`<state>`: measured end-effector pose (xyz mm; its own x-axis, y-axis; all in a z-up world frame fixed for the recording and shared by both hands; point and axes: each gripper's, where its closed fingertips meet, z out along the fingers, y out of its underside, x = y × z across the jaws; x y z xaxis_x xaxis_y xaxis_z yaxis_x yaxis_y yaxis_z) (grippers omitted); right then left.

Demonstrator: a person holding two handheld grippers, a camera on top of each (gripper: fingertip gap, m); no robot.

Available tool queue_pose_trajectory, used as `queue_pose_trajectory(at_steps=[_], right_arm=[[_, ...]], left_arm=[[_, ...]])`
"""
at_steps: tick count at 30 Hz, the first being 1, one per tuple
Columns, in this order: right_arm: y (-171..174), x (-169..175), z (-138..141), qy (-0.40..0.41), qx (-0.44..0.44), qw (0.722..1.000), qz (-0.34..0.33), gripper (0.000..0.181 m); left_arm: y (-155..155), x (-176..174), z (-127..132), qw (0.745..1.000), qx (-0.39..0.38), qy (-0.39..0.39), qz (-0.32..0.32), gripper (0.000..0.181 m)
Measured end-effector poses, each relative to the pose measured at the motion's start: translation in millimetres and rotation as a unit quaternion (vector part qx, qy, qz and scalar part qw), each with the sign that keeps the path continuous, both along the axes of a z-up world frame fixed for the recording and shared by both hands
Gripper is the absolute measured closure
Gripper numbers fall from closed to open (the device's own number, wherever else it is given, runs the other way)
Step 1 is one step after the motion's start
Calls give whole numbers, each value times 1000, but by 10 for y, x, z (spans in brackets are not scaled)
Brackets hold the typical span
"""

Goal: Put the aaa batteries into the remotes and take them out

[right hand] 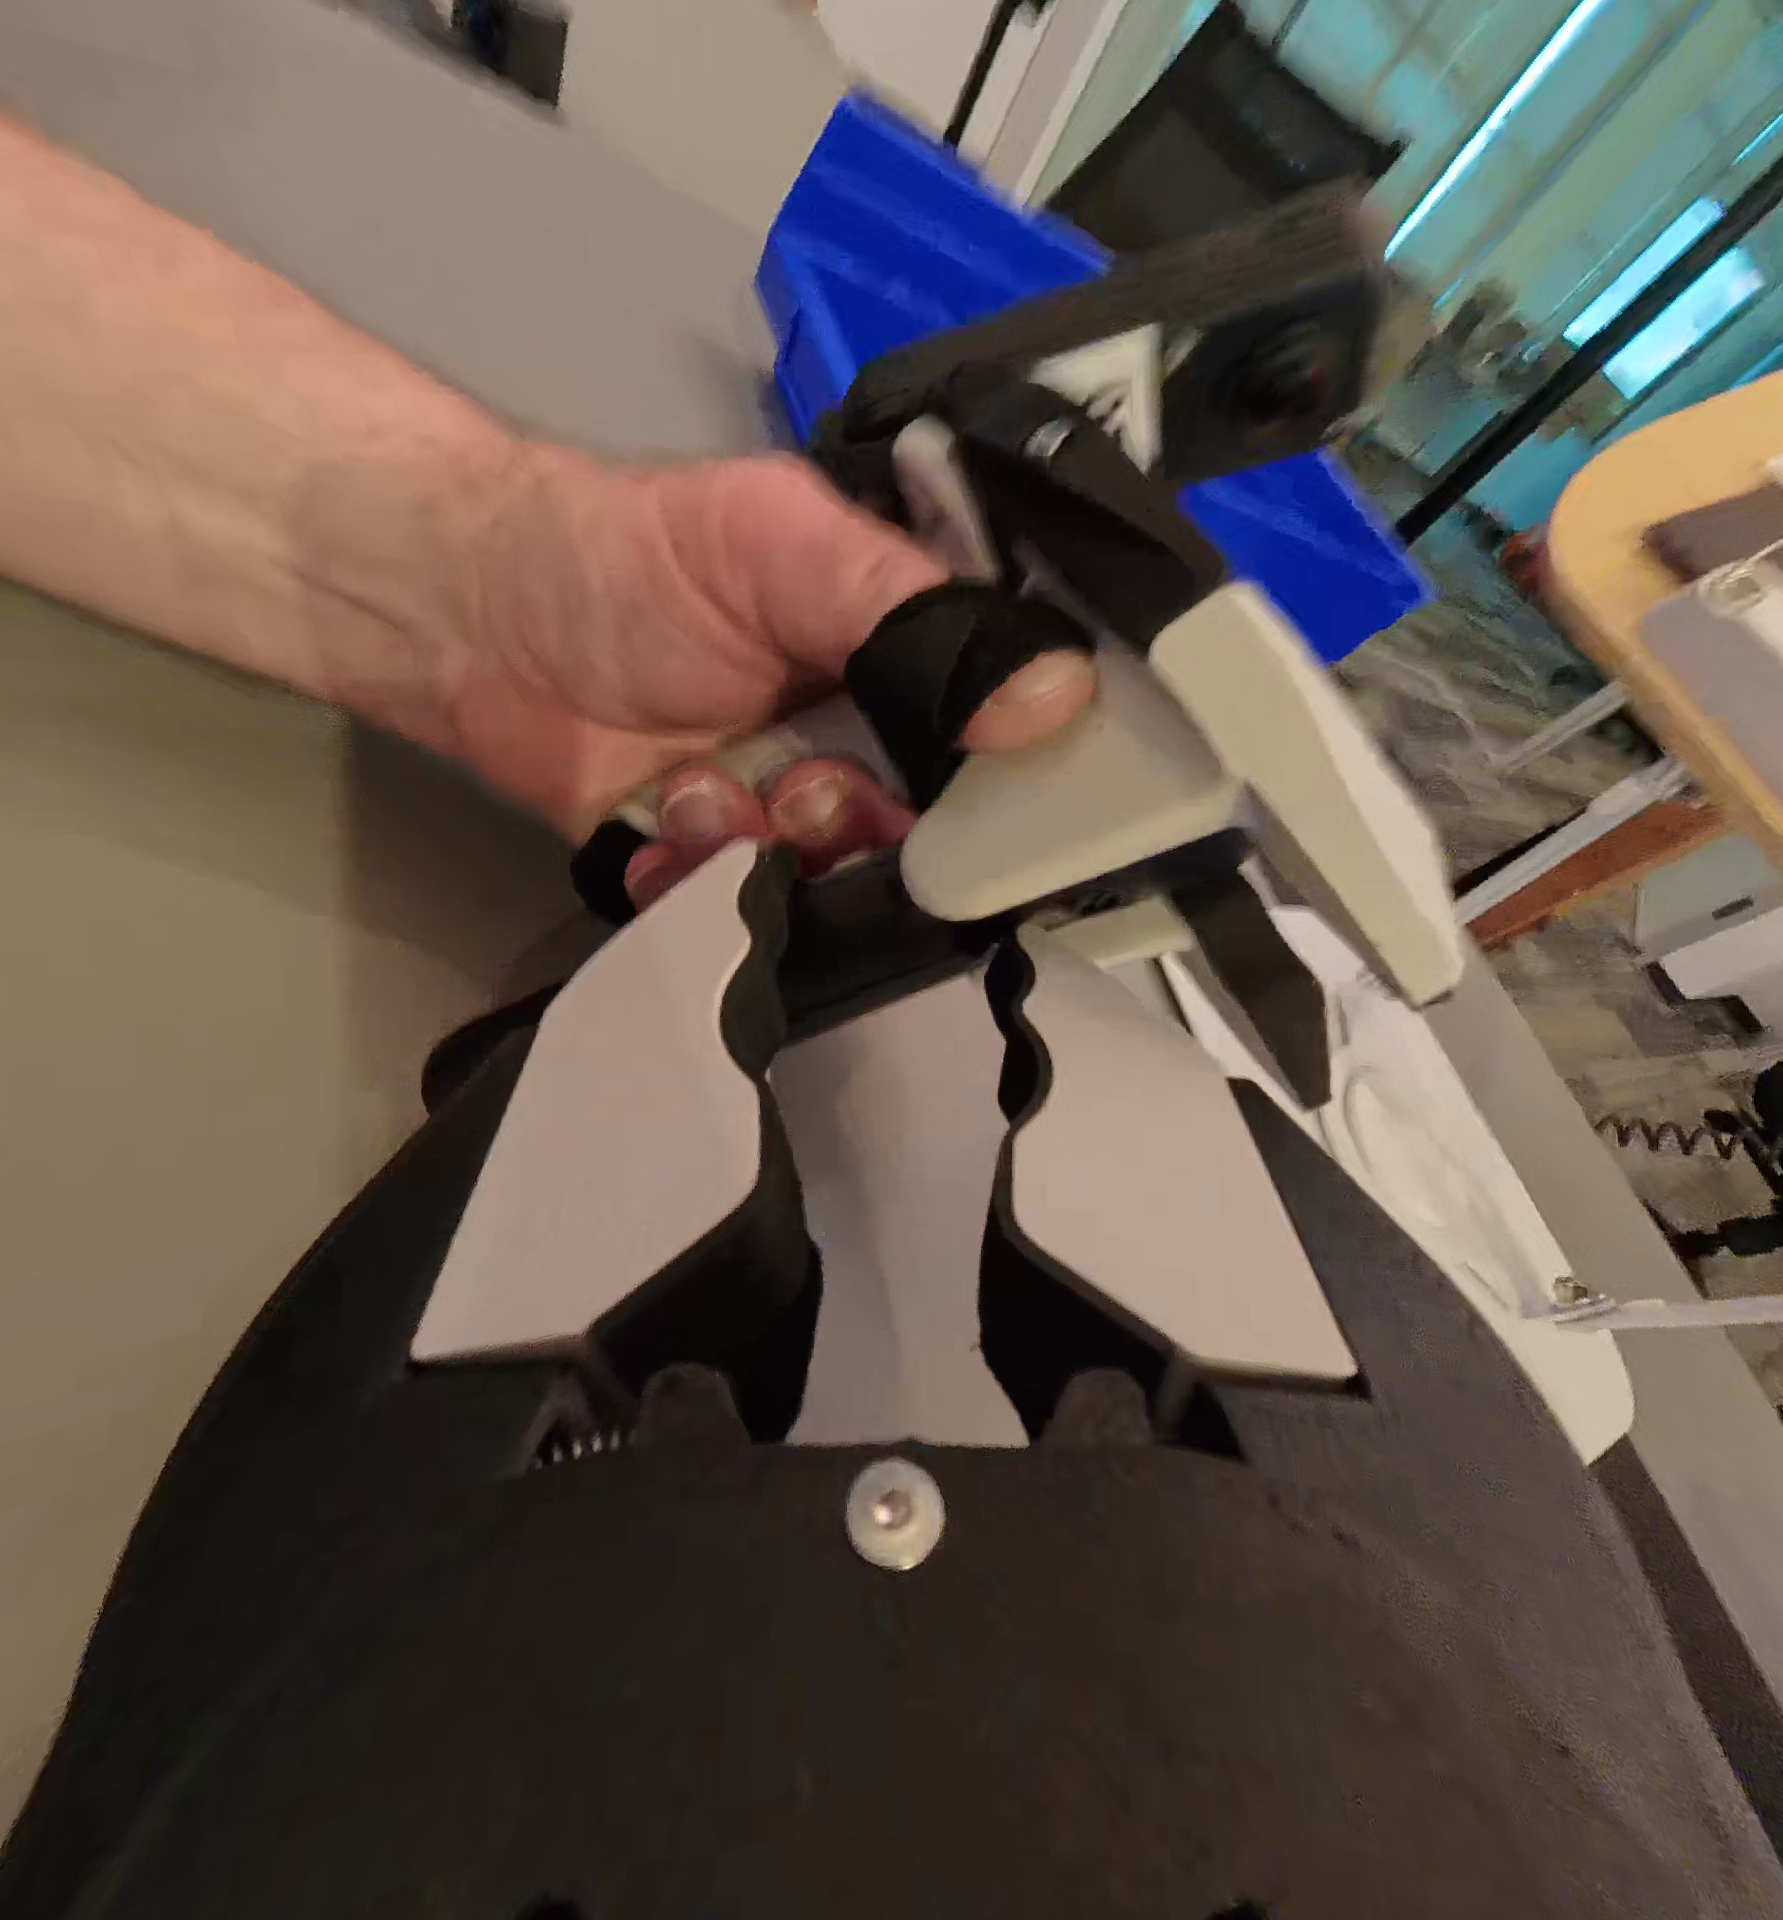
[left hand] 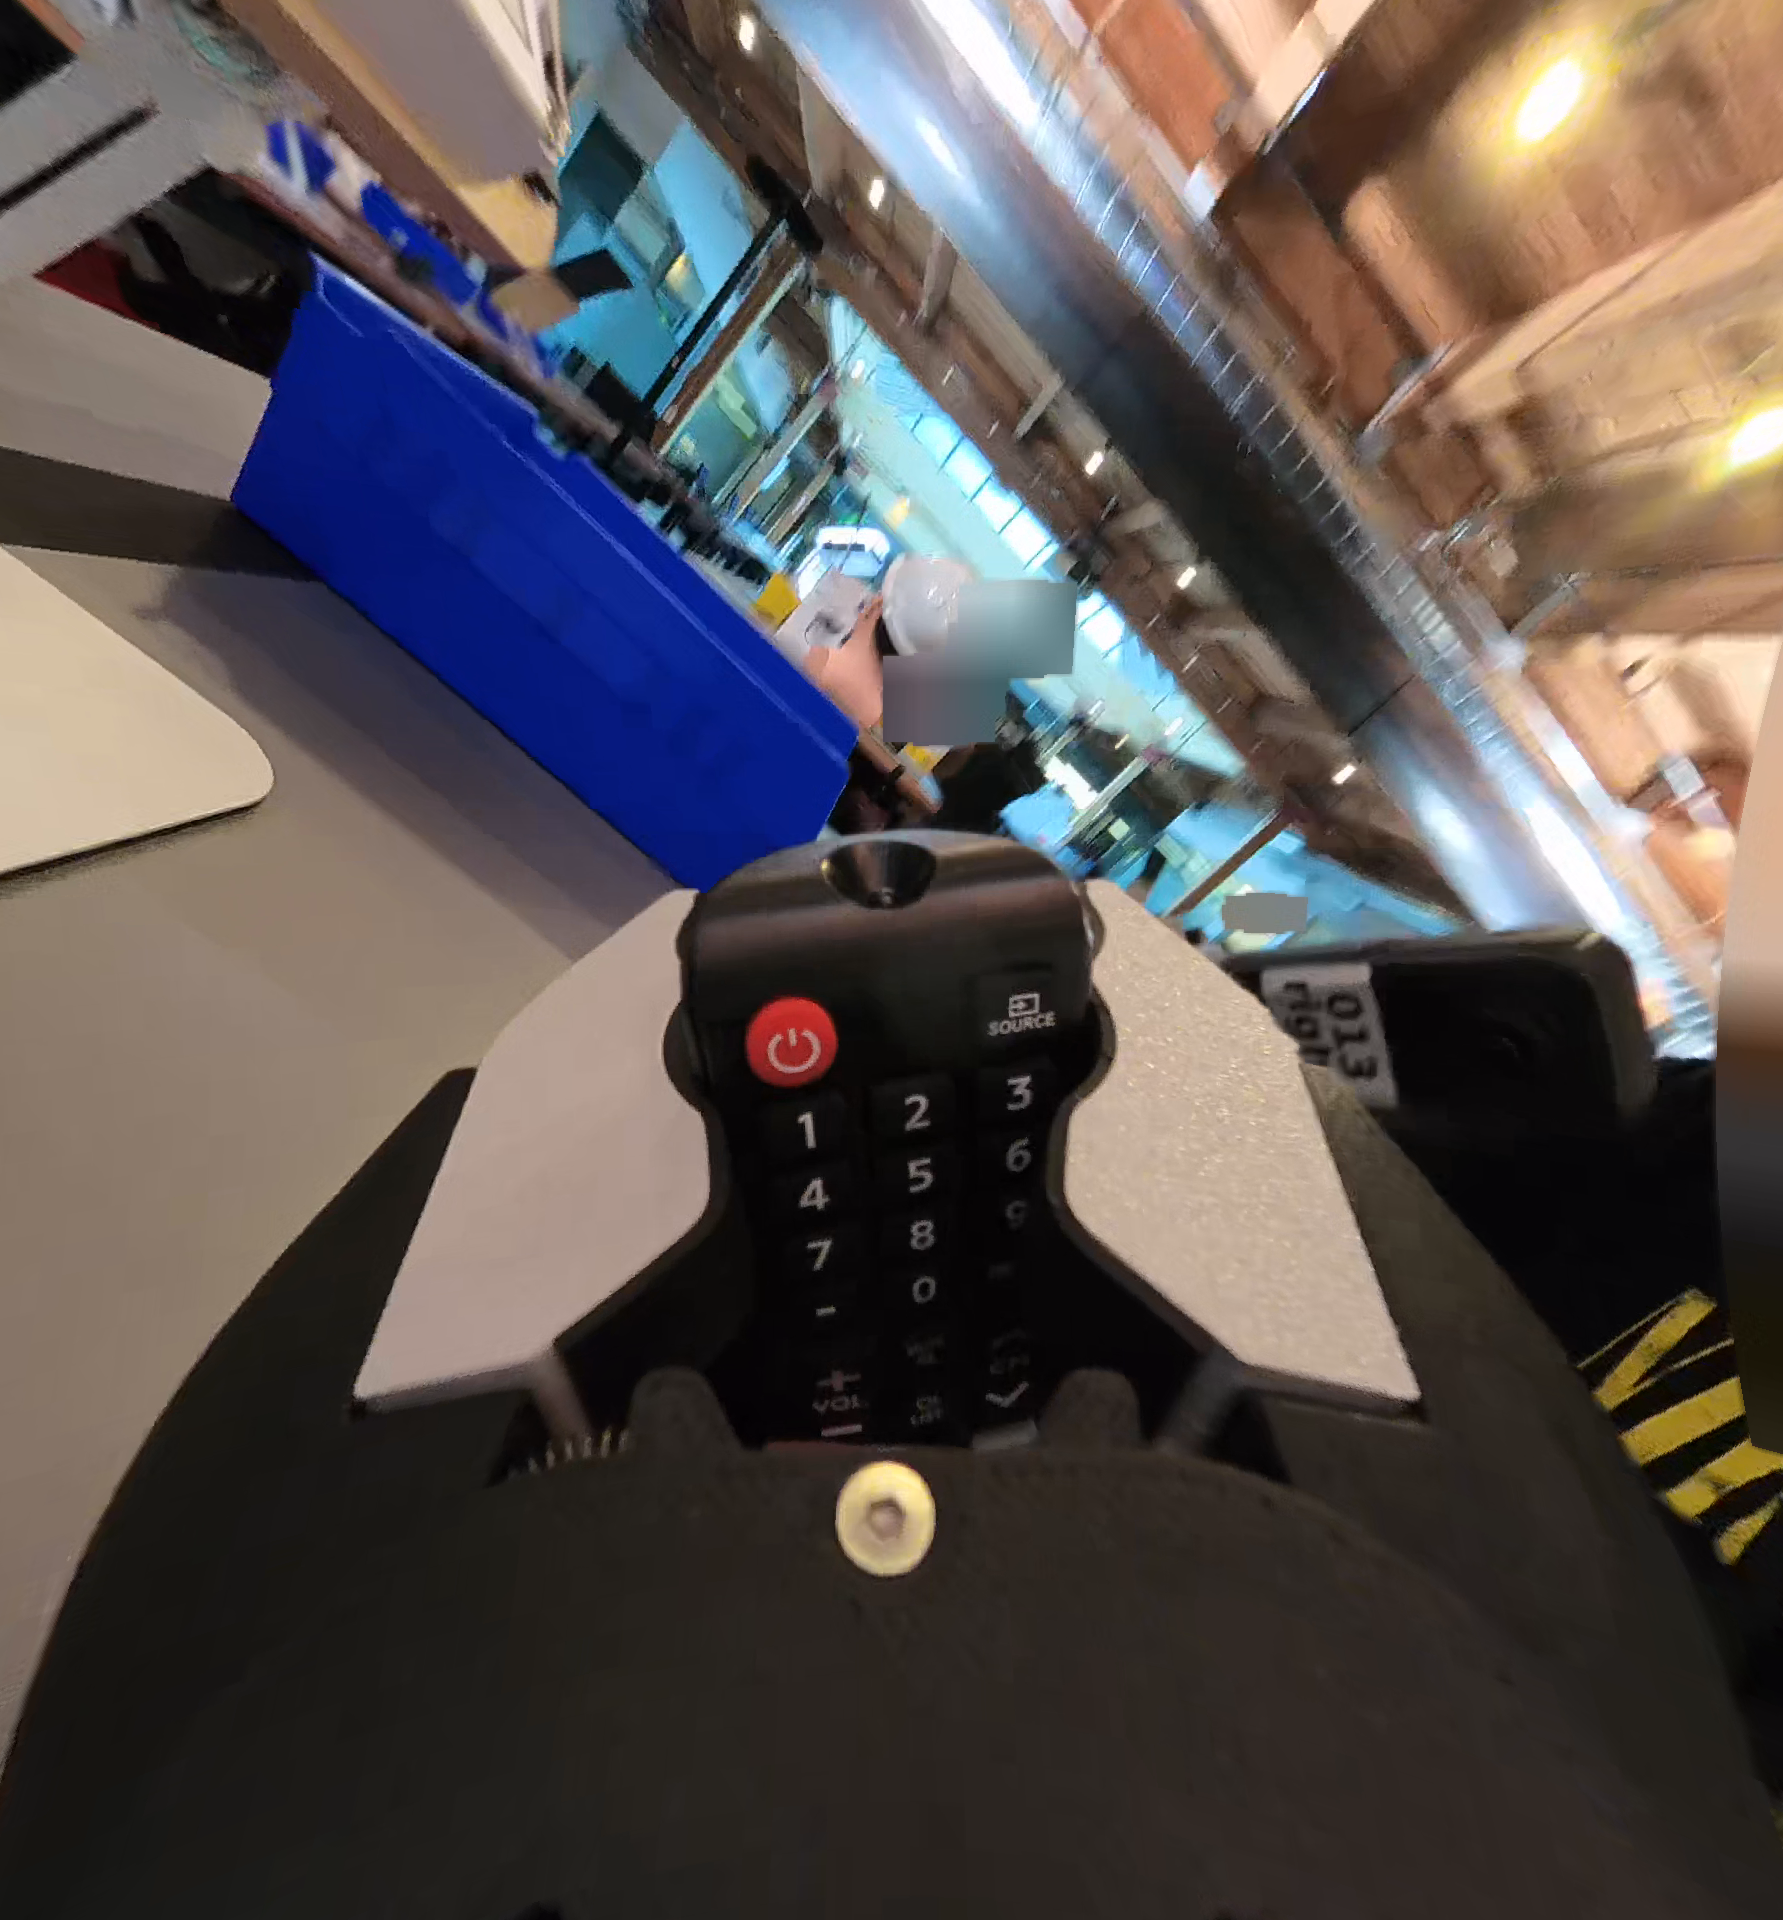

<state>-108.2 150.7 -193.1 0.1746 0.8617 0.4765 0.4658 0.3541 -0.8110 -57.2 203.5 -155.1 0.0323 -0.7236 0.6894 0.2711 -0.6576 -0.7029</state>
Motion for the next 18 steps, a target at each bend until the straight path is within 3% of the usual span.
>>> queue_pose_trajectory(at_steps=[3,9,18], right_arm=[[38,-41,49,14,37,999,-25,130],[24,-77,25,30,10,999,-13,119],[-48,-3,-65,3,-24,999,32,133]], left_arm=[[-19,-67,103,998,-4,-62,-22,116],[-46,-86,119,995,-12,-85,-47,117],[-6,-187,182,995,17,-96,-16,117]])
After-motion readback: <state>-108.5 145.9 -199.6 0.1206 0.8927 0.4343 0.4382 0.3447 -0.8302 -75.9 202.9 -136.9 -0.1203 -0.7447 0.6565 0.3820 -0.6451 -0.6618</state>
